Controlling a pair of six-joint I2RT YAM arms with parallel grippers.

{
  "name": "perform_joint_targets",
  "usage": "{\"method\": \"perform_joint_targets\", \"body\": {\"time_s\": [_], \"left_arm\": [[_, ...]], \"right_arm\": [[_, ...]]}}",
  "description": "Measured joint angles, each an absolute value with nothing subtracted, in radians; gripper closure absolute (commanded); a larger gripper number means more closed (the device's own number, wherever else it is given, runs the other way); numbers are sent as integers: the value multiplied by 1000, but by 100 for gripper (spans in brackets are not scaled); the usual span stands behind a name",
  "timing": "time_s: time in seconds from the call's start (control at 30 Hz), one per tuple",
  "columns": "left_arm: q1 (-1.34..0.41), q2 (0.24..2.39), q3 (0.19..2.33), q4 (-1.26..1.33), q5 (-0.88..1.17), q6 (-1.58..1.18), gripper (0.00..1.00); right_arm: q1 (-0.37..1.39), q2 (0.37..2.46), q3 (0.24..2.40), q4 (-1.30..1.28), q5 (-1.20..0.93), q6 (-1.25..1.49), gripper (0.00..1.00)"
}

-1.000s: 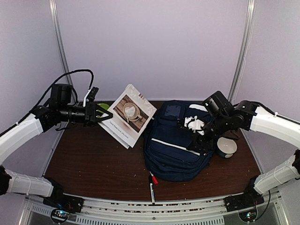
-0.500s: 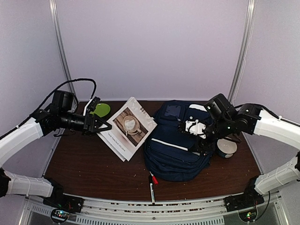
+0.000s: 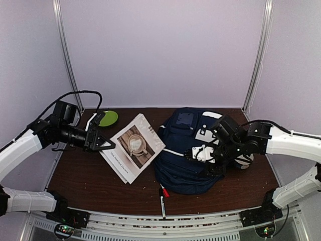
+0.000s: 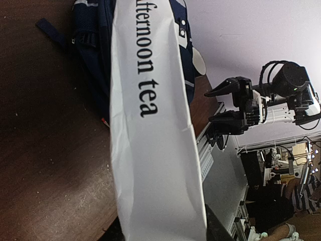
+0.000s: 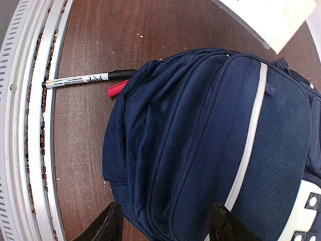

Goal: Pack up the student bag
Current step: Pick up the largest pocket of the bag from the student bag.

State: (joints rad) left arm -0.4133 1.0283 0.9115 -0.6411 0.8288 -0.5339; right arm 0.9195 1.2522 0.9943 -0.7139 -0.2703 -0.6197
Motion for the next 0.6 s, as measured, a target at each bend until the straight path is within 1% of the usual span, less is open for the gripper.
{"method": "perform_joint_targets", "body": {"time_s": [0.17,0.33,0.53,0.6], "left_arm": [[-413,1049,912,-680,812,-513,62],[-413,1050,912,-694,799,-510,62],[-413,1042,908,-701,793,-508,62],[-413,1042,906,-701,790,-507,62]], "right_arm": [[1003,1357,997,-664,-198,-623,40],[1044,1511,1018,-609,-81,-598,39],[1069,1556,1023,-574,35,-575,39],[1072,1562,1024,-566,68,-570,40]]}}
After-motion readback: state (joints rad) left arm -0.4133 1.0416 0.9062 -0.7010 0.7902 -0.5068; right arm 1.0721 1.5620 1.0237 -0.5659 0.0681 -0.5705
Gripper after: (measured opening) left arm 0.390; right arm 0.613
